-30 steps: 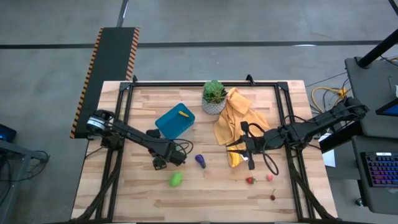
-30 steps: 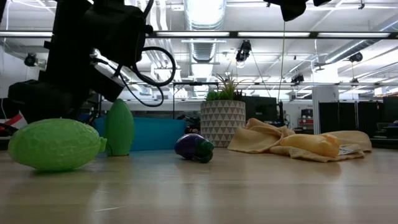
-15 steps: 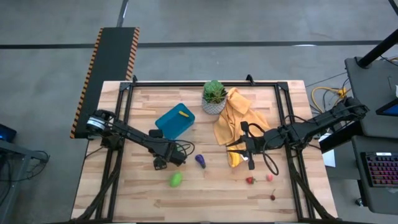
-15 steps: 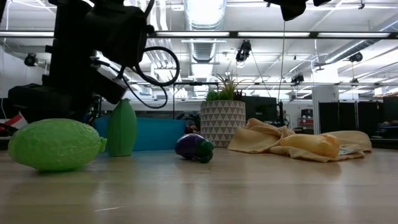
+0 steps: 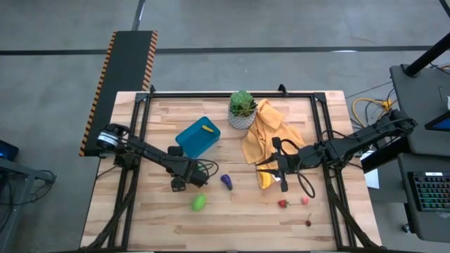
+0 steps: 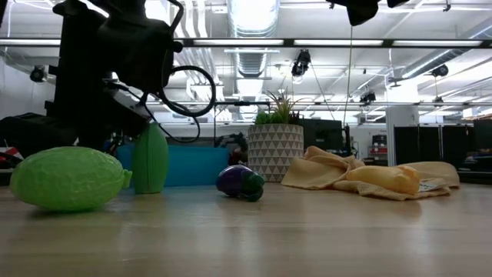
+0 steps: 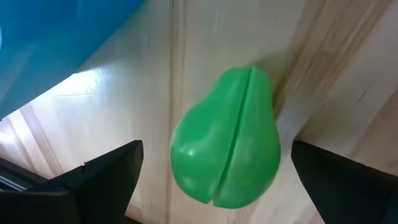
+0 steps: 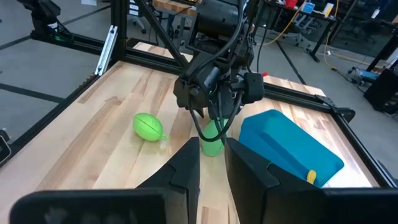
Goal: Pick and placing Produce into tupperware
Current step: Put the green pear into the blue bin
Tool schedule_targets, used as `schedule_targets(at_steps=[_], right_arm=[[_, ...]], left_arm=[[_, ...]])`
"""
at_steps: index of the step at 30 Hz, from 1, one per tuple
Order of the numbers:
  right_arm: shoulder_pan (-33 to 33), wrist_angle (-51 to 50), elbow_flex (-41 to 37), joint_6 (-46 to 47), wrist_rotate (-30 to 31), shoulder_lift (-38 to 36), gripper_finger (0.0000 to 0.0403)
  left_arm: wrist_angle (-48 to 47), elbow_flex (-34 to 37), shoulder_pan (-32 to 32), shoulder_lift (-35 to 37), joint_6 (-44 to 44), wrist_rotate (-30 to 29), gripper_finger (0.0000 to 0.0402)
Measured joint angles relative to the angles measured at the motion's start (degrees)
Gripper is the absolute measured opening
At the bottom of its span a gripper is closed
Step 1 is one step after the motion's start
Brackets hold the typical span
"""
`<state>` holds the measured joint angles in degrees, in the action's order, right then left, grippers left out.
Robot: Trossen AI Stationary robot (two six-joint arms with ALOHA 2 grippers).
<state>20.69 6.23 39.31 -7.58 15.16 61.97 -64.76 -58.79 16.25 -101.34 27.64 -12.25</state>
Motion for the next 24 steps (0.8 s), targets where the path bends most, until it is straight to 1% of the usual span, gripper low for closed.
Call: schedule_targets(at_steps=[4, 12, 15, 24], right_arm=[[0.00, 0.05, 0.00, -0.16, 0.00, -0.02, 0.0068], [0.00, 0.05, 0.00, -0.18, 0.00, 0.00, 0.0068], [0.02, 0.05, 0.00, -0.16, 0.00, 0.01, 0.0068], [0.00, 0.05, 0.00, -0.17, 0.00, -0.01, 0.0068]], left_arm=[[0.20, -0.23, 0.00, -0.02, -0.41, 0.15, 0.0372], [1.25, 0.03, 0.00, 0.00, -1.36, 0.59, 0.0307], [1.52, -0.08, -0.01, 0.00, -1.16, -0.29, 0.0283], [1.24, 0.16, 0.00, 0.00, -1.05, 0.81, 0.0223]])
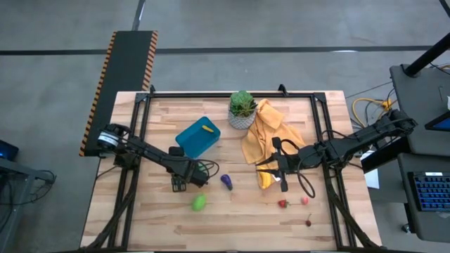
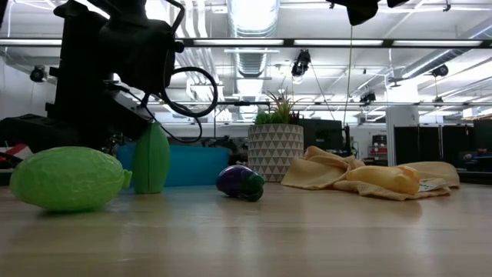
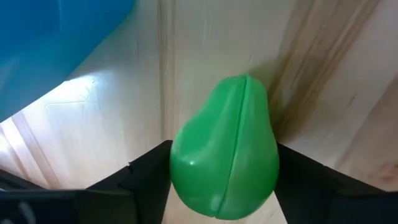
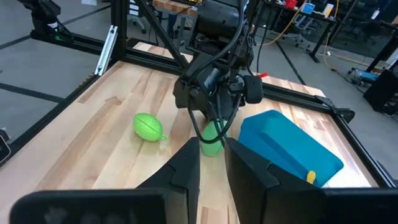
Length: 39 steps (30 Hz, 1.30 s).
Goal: Pick and placing Produce into tupperware
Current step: Put the green pear into the blue bin
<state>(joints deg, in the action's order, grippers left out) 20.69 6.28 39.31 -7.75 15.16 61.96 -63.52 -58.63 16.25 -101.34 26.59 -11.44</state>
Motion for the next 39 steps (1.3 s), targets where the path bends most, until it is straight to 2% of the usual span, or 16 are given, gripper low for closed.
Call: schedule_targets(at_steps=[4, 16, 21, 28, 30, 35, 39], right_arm=[[0.00, 0.00, 0.00, 0.00, 0.00, 0.00, 0.0068], [0.02, 0.00, 0.00, -0.25, 0.02, 0.00, 0.0068], [0.01, -0.02, 0.00, -0.26, 0.02, 0.00, 0.0068], [0.02, 0.00, 0.00, -0.26, 0.02, 0.00, 0.0068], [0.00, 0.00, 0.00, -0.24, 0.02, 0.00, 0.0068], [0.02, 0.30, 0.00, -0.24, 0.02, 0.00, 0.0068], [0.02, 0.61, 0.00, -0.24, 0.02, 0.00, 0.0068]], left_arm=[[0.00, 0.00, 0.00, 0.00, -0.21, 0.02, 0.0212], [-2.56, -0.61, 0.09, 1.32, -0.26, 0.35, 0.0215], [-3.45, -0.55, 0.23, 5.01, 0.02, 0.31, 0.0215], [-3.56, -0.55, 0.26, 13.71, 2.51, -1.46, 0.0215], [-3.85, -0.55, 0.26, 16.59, 3.12, -3.02, 0.0215], [-3.30, -0.55, -0.18, 23.19, 3.06, -11.11, 0.0215], [-0.96, -0.52, -2.80, 26.88, 2.19, -13.68, 0.0215]])
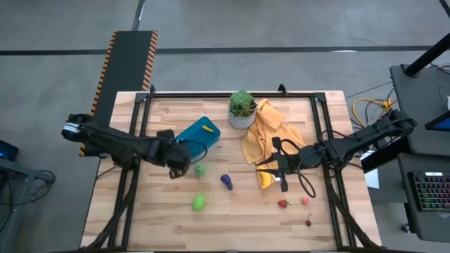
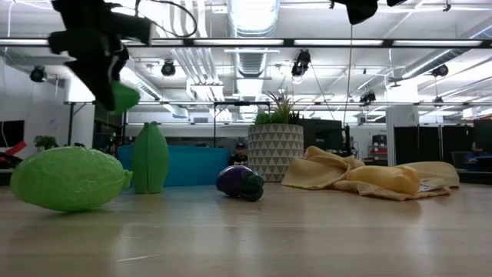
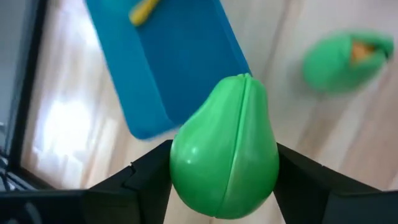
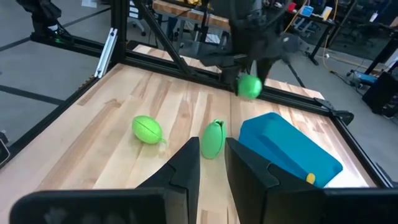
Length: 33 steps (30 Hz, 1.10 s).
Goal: Pick and placing Produce into tupperware
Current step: Put the green pear into the blue bin
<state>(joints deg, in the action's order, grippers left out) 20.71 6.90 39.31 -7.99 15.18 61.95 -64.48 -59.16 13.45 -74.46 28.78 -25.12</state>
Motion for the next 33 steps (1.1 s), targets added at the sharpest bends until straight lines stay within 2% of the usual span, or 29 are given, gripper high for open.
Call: schedule_targets(at_steps=[6, 15, 22, 33], right_arm=[[-0.11, 1.57, 0.00, -0.13, 0.02, 0.00, 0.0068], [-0.11, 1.52, 0.00, -0.20, 0.02, 0.00, 0.0068], [-0.11, 1.33, 0.00, -0.13, 0.00, 0.00, 0.0068], [-0.11, 0.60, 0.00, -0.02, 0.00, 0.00, 0.0068]], left_arm=[[8.39, 0.02, -6.32, 1.28, -9.58, -1.28, 0.0215], [15.45, -0.02, -17.08, -2.00, -22.74, -0.50, 0.0215], [24.73, 0.17, -25.60, -5.82, -29.49, 10.46, 0.0215], [26.23, -1.20, -33.73, -13.44, -33.77, 14.64, 0.0215]])
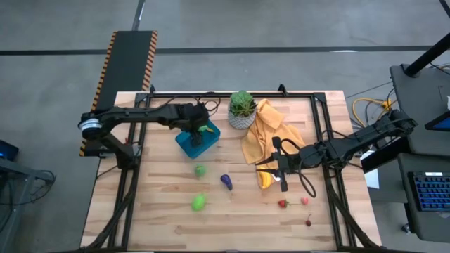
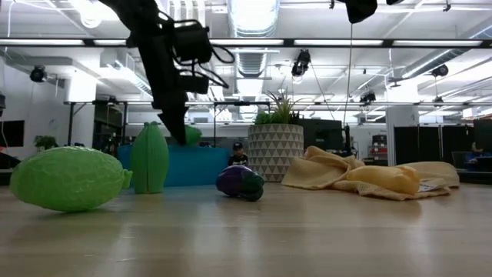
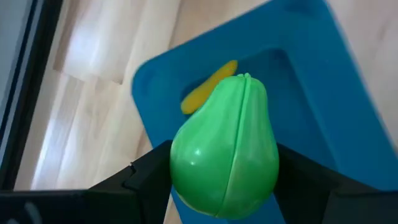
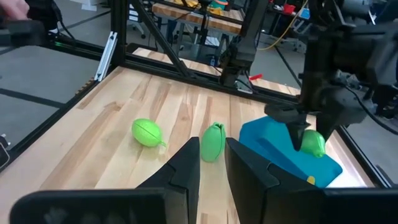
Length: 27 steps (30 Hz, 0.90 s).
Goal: Pick and placing Produce into tupperware
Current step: Put the green pear into the blue bin
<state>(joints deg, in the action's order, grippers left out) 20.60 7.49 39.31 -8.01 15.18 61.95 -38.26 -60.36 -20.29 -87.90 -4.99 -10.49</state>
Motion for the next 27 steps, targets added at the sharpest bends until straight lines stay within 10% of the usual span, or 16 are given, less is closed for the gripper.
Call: schedule_targets(at_steps=[27], right_arm=[[-0.02, -0.03, 0.00, 0.02, -0.02, 0.00, 0.0068]], left_arm=[[4.82, -0.04, -2.63, -4.65, -1.44, -0.80, 0.0215]])
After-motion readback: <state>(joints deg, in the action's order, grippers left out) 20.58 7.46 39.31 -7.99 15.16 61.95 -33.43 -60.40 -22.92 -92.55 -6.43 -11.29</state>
